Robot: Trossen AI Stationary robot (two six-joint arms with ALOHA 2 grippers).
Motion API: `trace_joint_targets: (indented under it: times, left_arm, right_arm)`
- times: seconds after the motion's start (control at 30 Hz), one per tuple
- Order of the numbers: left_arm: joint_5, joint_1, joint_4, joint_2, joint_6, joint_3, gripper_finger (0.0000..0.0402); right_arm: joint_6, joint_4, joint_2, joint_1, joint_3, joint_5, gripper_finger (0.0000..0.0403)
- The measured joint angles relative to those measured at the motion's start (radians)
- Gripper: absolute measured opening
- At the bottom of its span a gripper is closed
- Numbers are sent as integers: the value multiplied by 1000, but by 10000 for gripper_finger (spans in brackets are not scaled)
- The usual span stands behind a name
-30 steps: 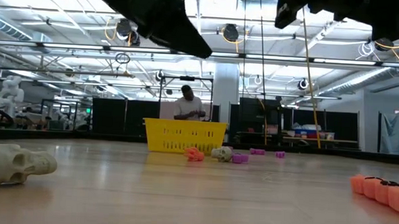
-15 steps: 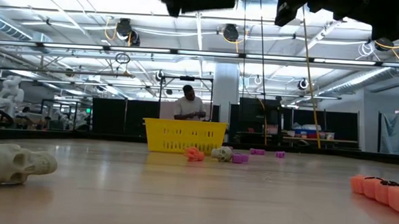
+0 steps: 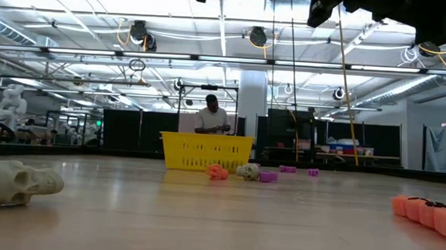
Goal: Sort Halloween decoration
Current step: Put the purple skeleton toy in the green basket
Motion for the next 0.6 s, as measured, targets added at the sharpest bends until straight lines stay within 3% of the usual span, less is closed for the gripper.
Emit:
trace_joint_targets:
  times: [0.27,0.43,0.6]
  left_arm:
    - [0,0,3,5,-1,16,182]
    - [-2,0,21,83,19,57,182]
    - [-79,0,36,128,49,82,182]
  right_arm:
    - [-25,18,0,0,0,3,20]
    - [-31,22,0,-1,0,4,20]
    - [-28,13,0,0,0,4,20]
